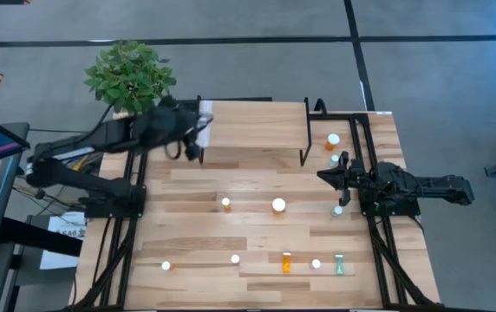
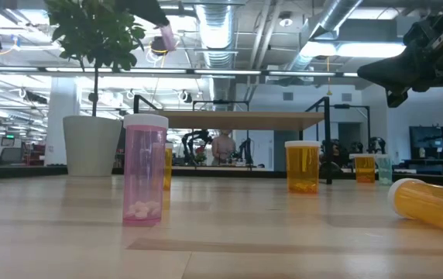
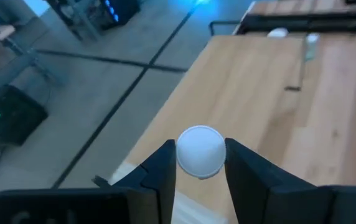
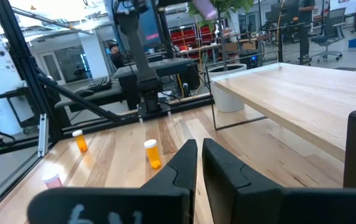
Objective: Pick and place medicine bottles onto shelf by color
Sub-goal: Put the top pink pill bottle on the shelf
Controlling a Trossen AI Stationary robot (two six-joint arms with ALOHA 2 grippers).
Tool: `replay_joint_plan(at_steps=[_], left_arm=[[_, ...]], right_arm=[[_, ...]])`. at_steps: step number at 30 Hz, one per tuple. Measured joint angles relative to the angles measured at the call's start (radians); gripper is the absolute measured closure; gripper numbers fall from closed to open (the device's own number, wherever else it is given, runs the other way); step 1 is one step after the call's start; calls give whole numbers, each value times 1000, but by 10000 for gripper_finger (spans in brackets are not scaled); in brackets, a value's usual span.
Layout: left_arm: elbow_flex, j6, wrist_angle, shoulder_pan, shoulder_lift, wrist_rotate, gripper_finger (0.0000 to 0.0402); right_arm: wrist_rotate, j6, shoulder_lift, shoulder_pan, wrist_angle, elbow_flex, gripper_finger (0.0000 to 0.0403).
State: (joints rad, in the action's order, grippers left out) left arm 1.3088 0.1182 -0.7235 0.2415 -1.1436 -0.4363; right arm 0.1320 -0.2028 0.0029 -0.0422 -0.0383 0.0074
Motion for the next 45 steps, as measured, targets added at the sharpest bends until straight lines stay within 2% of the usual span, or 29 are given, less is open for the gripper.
replay_joint_plan(at_steps=[4,9,14,21,34,39,45], left_arm=[[116,13,-24,128,-123,120,295],[196,19,-31,273,-260,303,295],[213,16,-49,375,-366,350,295],[213,1,-59,458,-468,432,295],[210,-21,-47,500,-494,449,294],[198,-29,-30,500,-494,421,294],[180,-37,-20,500,-494,421,282]], right_arm=[[0,0,0,0,0,0,351],[0,0,0,0,0,0,351],[0,0,0,0,0,0,351],[0,0,0,0,0,0,351],[0,0,0,0,0,0,351],[0,0,0,0,0,0,351],[0,0,0,0,0,0,351]])
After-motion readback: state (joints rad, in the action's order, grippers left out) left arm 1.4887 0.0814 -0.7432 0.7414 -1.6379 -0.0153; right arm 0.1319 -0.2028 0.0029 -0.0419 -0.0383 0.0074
